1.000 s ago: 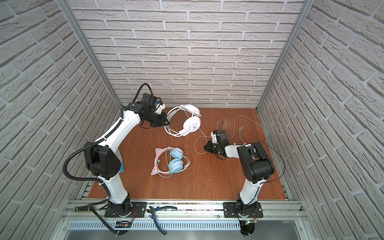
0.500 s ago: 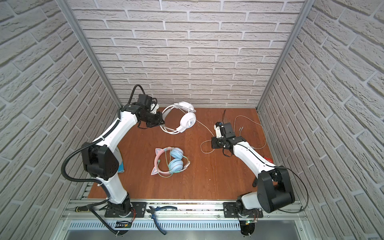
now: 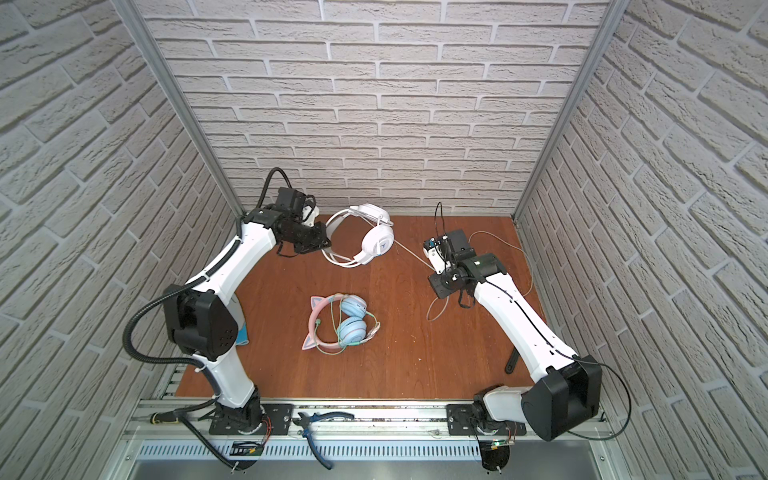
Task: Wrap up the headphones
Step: 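Carry the grey cable with the right gripper toward the held white headphone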
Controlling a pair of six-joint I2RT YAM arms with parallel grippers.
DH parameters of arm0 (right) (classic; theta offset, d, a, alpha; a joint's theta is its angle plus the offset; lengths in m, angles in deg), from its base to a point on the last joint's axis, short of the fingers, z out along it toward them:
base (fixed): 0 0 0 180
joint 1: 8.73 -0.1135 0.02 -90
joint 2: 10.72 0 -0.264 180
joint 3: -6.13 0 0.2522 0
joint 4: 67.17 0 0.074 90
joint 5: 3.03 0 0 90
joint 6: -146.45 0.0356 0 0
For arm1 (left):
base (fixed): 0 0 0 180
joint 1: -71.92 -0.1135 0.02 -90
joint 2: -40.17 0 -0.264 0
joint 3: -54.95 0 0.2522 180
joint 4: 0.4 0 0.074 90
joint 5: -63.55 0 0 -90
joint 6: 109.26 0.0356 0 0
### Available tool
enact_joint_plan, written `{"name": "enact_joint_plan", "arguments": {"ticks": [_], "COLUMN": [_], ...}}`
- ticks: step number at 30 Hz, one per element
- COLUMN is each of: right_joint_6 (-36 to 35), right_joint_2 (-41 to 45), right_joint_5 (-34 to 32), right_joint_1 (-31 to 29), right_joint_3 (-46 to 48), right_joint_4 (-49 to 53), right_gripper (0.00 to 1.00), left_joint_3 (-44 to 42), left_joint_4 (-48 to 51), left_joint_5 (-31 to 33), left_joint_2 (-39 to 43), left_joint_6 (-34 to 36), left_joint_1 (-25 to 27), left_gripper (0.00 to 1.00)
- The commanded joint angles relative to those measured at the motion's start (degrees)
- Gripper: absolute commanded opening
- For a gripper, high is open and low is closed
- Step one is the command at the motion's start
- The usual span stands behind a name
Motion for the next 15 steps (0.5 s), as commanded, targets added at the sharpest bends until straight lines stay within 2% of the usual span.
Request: {"name": "enact_joint_plan", "arguments": {"ticks": [1, 5, 9, 15], "right_joint_6": [-6.4, -8.5, -10.0, -9.1], "right_joint_2": [0.8, -0.1, -1.2, -4.2], "right_joint_5": [-2.6, -2.9, -1.2, 0.2], "right_joint_1": [-0.8, -2.2, -6.2, -9.9], "right_joint_3": [-2.2, -2.4, -1.8, -1.4], "right_joint_4": [7.8, 8.9, 8.1, 5.5], "right_gripper": [0.06, 0.06, 0.06, 0.06], "left_joint_3": [-0.6, -1.7, -2.7, -2.6], "left_joint_4": [-5.1, -5.7, -6.1, -6.1], "left_joint_5": [-1.2, -1.0, -0.6, -0.6], "left_joint_2": [2.7, 3.0, 3.4, 3.3], "left_joint_6": [-1.7, -2.1, -2.9, -3.3], "left_joint_1": [-0.2, -0.2, -0.2, -0.2], "left_gripper": [0.00, 0.00, 0.00, 0.00]}}
